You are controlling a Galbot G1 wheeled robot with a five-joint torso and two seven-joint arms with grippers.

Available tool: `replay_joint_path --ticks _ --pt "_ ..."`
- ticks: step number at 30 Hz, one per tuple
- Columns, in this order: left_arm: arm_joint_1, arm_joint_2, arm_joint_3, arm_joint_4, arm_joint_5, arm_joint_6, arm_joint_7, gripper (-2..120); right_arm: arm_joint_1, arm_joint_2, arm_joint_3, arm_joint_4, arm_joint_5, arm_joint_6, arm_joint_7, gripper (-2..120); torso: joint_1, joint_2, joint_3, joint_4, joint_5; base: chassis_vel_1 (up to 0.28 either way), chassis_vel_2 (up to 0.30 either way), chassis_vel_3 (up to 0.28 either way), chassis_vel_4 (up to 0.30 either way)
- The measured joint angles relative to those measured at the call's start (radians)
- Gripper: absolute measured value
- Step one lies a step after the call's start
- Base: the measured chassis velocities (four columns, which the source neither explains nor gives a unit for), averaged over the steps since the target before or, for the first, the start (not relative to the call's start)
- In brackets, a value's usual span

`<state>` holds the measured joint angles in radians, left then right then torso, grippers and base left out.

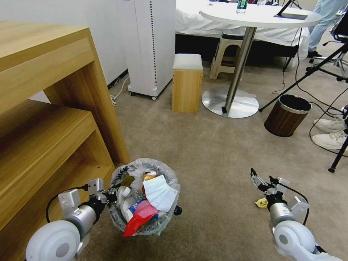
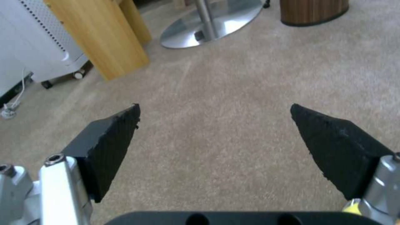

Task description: Pick up the trash bin and place the garbage on the floor into it.

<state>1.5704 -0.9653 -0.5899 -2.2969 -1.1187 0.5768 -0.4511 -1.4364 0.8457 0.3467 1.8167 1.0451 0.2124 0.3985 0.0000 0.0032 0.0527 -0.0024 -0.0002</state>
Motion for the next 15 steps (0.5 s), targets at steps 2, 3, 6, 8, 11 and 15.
replay_joint_path --ticks 2,3,6,8,11,15 --pt "-0.003 0.008 -0.002 0.0 -0.009 0.0 -0.006 0 -0.001 0.016 0.003 -0.005 0.0 0.0 0.008 93 0.0 0.0 0.0 -0.0001 0.0002 0.0 0.0 0.0 0.0" --pt "-0.003 0.008 -0.002 0.0 -0.009 0.0 -0.006 0 -0.001 0.016 0.003 -0.005 0.0 0.0 0.008 93 0.0 0.0 0.0 -0.0001 0.0002 0.0 0.0 0.0 0.0" --pt "0.001 0.012 -0.007 -0.001 -0.014 0.0 -0.008 0 -0.015 0.027 0.014 -0.011 0.002 0.003 0.014 93 0.0 0.0 0.0 0.0001 0.0001 0.0 0.0 0.0 0.0" --pt "0.006 0.01 -0.003 0.0 -0.011 0.001 -0.008 0 -0.03 0.042 0.025 -0.031 0.004 0.009 0.03 93 0.0 0.0 0.0 -0.0001 0.0003 0.0 0.0 0.0 0.0" --pt "0.006 -0.002 0.003 0.002 -0.006 0.001 -0.007 0 -0.033 0.062 0.038 -0.049 0.011 0.012 0.041 93 0.0 0.0 0.0 0.0 0.0 0.0 0.0 0.0 0.0" --pt "0.003 -0.005 0.004 0.01 -0.003 0.001 -0.005 0 -0.018 0.087 0.033 -0.094 0.013 0.017 0.043 92 0.0 0.0 0.0 -0.0001 0.0003 0.0 0.0 0.0 0.0"
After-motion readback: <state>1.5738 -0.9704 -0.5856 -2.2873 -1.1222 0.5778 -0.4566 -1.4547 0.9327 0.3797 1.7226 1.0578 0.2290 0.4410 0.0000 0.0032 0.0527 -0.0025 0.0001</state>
